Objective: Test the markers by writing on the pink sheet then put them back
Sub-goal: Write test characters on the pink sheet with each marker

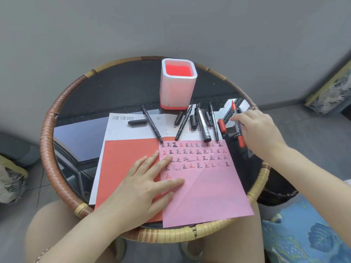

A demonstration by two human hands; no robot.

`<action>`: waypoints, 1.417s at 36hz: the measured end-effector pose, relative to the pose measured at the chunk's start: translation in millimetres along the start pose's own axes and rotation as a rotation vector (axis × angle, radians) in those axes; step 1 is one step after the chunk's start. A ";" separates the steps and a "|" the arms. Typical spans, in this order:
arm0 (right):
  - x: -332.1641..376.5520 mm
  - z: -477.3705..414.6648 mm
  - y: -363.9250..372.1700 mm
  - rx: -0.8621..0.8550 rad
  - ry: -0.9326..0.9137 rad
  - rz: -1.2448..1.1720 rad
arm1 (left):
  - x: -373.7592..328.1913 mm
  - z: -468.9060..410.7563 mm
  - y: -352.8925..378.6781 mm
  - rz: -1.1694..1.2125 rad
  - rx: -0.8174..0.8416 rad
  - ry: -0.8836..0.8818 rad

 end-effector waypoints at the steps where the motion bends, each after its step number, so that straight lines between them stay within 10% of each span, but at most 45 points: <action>1: -0.2 -3.2 4.6 0.004 -0.001 0.017 | 0.2 0.1 0.0 0.001 0.001 -0.001; 26: -42.1 3.0 10.4 0.185 0.538 -0.218 | 0.7 -0.1 -0.6 0.053 0.001 -0.003; 41: 53.5 23.3 -25.6 0.007 0.629 -1.264 | 0.5 0.6 -1.0 0.040 0.001 -0.003; 51: 122.9 45.5 -4.2 0.017 0.536 -1.439 | 1.6 0.0 -1.1 0.126 0.008 0.021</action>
Point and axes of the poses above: each hand's wrist, its own z-axis away from the middle knuckle, its own y-axis out of the palm, x = y × z, the point moved 6 cm from there along -z, towards the middle knuckle, and after that the axes turned 4 degrees about -z, right-handed, at the moved point
